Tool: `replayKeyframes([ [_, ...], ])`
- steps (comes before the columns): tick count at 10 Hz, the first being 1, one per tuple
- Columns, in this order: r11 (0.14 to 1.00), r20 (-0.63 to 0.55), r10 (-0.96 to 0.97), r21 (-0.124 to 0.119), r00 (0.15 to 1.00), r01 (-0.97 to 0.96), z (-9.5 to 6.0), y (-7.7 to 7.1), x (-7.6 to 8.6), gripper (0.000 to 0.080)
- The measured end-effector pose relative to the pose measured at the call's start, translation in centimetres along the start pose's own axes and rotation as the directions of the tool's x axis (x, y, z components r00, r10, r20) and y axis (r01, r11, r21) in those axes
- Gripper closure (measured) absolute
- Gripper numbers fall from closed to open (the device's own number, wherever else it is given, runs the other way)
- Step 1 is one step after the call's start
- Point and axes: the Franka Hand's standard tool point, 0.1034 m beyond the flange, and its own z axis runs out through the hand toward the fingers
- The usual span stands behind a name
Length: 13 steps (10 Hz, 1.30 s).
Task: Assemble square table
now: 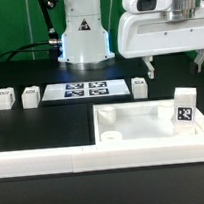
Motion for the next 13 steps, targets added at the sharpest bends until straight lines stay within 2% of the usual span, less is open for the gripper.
replayKeyframes([
  [2,1.0,0.173,0.0,-0.027,0.985,0.005,1.5,2.4,-4.2,0.015],
  [4,0.999,0.29,0.012,-0.043,0.957,0.001,2.2,2.8,-5.5,0.015],
  [5,0.999,0.328,0.017,-0.047,0.945,-0.002,2.1,2.8,-5.2,0.015],
  [8,0.998,0.517,0.048,-0.069,0.855,-0.014,2.3,3.3,-5.7,0.015],
  [10,0.995,0.663,0.101,-0.055,0.742,-0.087,3.8,3.3,-6.7,0.015],
  [11,0.993,0.715,0.11,-0.055,0.69,-0.101,4.1,3.5,-7.1,0.015],
  [13,0.993,0.711,0.112,-0.055,0.695,-0.103,4.2,3.6,-6.8,0.015],
])
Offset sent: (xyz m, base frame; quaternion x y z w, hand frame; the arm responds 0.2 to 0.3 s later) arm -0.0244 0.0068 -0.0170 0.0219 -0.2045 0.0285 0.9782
